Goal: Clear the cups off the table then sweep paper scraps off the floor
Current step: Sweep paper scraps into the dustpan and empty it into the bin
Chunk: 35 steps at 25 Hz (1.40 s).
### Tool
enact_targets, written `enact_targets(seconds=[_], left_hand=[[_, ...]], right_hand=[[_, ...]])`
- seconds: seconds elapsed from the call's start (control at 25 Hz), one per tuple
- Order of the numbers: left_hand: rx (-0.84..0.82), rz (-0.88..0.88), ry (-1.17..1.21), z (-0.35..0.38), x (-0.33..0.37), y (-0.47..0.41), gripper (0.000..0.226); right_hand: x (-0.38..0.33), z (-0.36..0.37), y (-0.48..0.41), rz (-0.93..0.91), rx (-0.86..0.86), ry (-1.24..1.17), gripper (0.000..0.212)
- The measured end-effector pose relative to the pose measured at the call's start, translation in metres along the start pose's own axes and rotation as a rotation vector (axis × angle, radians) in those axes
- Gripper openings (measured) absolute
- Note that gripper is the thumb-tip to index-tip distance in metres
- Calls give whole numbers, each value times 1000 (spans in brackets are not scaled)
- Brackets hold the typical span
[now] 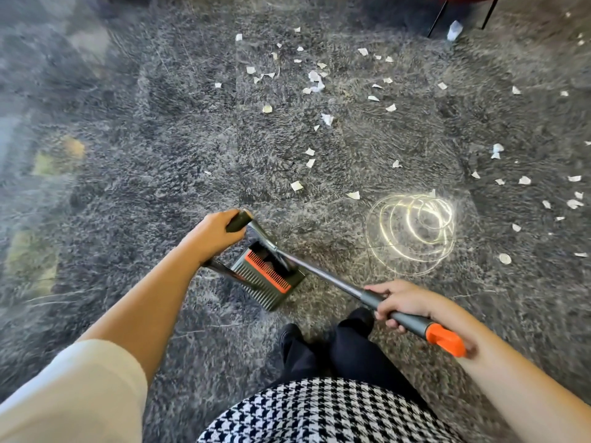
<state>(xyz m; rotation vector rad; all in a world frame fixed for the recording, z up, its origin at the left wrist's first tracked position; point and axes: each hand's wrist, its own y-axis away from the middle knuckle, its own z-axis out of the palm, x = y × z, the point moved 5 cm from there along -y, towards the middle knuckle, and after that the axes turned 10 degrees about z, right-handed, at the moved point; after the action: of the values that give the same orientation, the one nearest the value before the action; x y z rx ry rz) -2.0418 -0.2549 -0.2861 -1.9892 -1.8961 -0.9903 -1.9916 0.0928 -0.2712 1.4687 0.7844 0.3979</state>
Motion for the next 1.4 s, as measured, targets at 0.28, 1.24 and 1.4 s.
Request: enact_targets(seconds=[0.28,1.24,1.4], left_hand=[[20,-2,5,-1,2,4,10],[159,-148,13,-56,22,-203,13],[160,-125,9,-68,22,-228,12]], right_hand=[[-2,-11,26,-65,79,80,74],[-130,-219,-107,40,321,-130,28],[-161,-202,-113,16,226,-49,44]])
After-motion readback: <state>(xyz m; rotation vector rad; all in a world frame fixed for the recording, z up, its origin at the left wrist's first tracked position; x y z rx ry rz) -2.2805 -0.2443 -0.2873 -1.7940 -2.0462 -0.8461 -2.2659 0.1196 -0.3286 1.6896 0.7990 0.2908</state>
